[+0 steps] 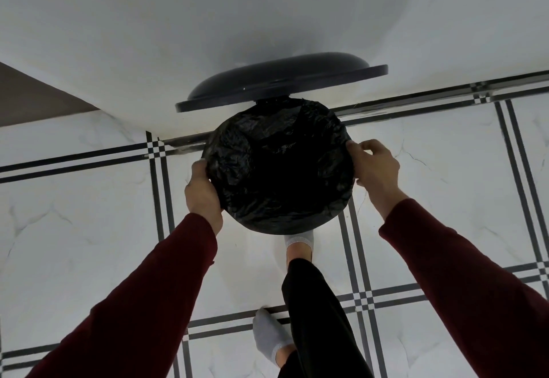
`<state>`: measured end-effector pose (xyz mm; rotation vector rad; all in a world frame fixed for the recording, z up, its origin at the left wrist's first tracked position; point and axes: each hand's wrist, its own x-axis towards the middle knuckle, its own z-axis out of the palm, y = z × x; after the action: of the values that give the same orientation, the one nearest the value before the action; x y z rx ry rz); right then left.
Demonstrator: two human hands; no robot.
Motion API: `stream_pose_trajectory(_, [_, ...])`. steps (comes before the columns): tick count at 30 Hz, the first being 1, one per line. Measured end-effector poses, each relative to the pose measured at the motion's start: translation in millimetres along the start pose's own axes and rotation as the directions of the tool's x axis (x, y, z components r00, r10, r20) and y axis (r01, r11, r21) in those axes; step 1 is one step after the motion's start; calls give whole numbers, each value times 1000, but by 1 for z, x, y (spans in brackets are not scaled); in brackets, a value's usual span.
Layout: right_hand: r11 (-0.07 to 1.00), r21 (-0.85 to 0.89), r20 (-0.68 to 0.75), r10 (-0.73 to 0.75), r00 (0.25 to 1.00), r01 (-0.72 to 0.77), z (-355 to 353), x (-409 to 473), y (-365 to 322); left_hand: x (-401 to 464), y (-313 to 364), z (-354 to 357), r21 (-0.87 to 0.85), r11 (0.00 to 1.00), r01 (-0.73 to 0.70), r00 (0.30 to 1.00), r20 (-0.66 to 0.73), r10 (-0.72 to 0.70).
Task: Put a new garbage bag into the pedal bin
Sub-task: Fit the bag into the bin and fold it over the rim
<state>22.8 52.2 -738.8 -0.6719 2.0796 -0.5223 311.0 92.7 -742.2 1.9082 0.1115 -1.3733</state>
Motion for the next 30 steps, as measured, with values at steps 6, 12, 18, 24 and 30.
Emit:
stream_pose_trajectory(6, [988, -136, 40, -70, 997, 75, -6, 24, -19, 23, 2, -3, 307, 945, -115, 991, -34, 132])
stream_pose_trajectory(12, [998, -66, 180, 28, 983, -16, -1, 37, -41, 40, 16, -7, 296, 946, -134, 990, -10, 144])
stream_pose_trajectory(18, [996, -80, 204, -12, 979, 29, 9, 41, -52, 42, 35, 1, 403, 878, -258, 958, -11, 287])
stream_pose_trajectory(24, [982, -99, 160, -144, 977, 161, 20, 46, -53, 45, 48, 15, 403, 890, -212, 977, 96, 189])
stream_pose_trajectory(30, [979, -64, 171, -179, 969, 192, 29, 43, -69, 40, 47, 36, 541, 753, -376, 922, 138, 361])
